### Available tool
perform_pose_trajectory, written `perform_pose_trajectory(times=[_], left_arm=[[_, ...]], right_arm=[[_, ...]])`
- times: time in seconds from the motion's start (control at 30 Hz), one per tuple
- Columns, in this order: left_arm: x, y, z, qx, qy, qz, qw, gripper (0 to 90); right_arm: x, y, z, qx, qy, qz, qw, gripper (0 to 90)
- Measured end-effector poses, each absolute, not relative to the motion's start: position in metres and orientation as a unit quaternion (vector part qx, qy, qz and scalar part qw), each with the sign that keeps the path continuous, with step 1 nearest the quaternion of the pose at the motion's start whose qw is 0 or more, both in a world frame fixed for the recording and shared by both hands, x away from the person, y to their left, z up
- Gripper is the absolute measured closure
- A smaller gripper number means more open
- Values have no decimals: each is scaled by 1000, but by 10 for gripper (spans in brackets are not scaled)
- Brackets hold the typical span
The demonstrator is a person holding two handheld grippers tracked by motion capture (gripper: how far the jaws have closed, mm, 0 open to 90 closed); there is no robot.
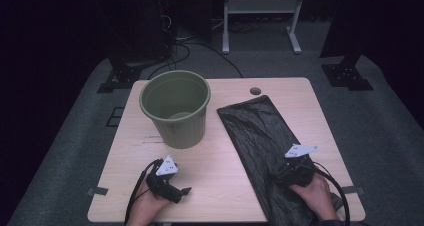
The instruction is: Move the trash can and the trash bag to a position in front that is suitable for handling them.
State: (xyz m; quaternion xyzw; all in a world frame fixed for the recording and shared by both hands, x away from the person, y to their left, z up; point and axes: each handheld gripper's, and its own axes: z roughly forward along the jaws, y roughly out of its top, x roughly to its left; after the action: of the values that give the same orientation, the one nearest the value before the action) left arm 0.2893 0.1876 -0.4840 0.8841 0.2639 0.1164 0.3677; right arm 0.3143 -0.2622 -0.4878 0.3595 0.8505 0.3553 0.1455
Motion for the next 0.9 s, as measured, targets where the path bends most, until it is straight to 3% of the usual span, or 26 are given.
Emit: perform_pose_trajectory(times=[0.9], left_arm=[[282,189,-457,868,267,106,405,0]], right_arm=[[307,-279,-488,363,849,355,146,0]])
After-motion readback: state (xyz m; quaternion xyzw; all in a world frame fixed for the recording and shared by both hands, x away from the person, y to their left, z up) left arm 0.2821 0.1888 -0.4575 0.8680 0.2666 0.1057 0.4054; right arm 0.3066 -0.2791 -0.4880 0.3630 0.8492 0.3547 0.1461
